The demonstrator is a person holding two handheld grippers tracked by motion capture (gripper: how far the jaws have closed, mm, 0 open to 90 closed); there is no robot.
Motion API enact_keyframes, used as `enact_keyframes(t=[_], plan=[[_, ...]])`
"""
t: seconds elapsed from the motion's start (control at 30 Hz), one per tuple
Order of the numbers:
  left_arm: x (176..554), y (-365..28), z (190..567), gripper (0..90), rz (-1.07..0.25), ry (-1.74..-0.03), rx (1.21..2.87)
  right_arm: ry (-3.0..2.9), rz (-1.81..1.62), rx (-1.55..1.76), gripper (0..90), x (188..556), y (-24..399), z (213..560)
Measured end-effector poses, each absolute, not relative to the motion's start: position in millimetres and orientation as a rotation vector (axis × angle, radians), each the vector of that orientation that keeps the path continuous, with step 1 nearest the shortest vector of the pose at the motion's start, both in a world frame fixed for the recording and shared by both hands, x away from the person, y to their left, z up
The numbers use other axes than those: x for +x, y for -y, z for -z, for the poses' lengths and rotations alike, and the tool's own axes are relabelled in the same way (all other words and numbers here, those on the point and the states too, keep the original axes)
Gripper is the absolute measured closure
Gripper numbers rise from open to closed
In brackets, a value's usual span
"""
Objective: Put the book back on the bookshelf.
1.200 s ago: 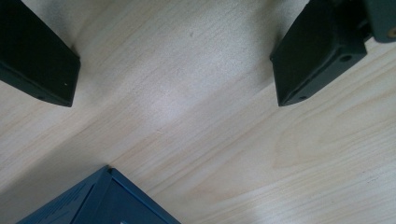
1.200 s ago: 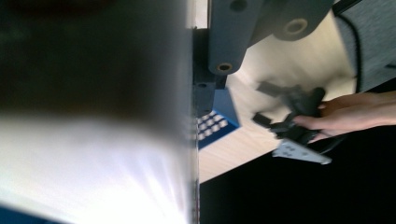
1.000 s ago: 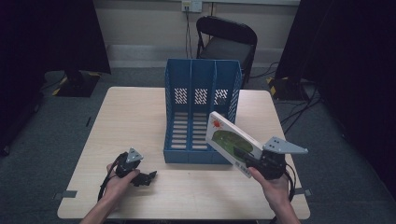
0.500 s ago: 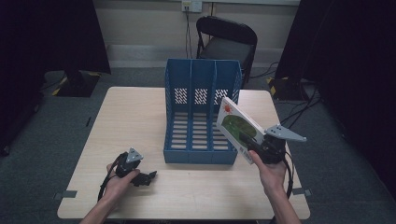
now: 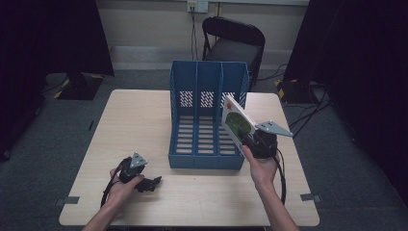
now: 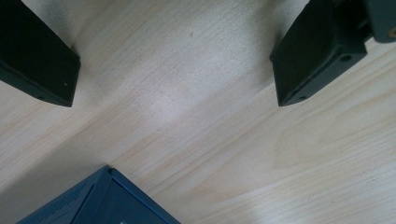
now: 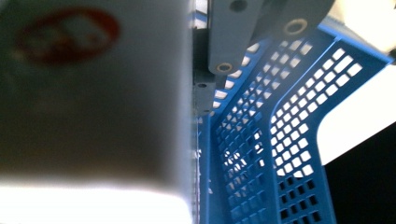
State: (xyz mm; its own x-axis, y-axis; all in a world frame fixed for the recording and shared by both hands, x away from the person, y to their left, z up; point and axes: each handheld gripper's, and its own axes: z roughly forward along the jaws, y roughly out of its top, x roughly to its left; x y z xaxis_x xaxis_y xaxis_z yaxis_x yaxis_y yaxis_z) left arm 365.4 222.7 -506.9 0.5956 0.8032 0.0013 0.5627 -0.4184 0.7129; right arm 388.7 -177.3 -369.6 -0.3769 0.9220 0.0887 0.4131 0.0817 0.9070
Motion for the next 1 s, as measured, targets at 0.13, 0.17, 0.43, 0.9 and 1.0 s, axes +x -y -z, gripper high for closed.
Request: enact_keyframes(t=[0.13, 0.17, 0.43, 0.9, 1.0], plan=[[365, -223, 507, 0.2, -0.452, -1.077, 2.139, -1.834, -1.243, 1.331, 76.7, 397, 172, 375], [365, -223, 507, 0.2, -0.453, -1.077, 2.138, -1.832, -1.241, 1.341, 76.7, 399, 170, 377], [365, -223, 507, 0.2, -0.453, -1.077, 2.139, -1.807, -1.195, 1.35, 76.7, 410, 160, 382], [365, -223, 507, 0.2, -0.451, -1.074, 2.141, -1.798, -1.136, 1.394, 76.7, 435, 143, 398], [365, -223, 507, 0.2, -0.448, -1.07, 2.144, -1.807, -1.123, 1.398, 76.7, 441, 141, 403]])
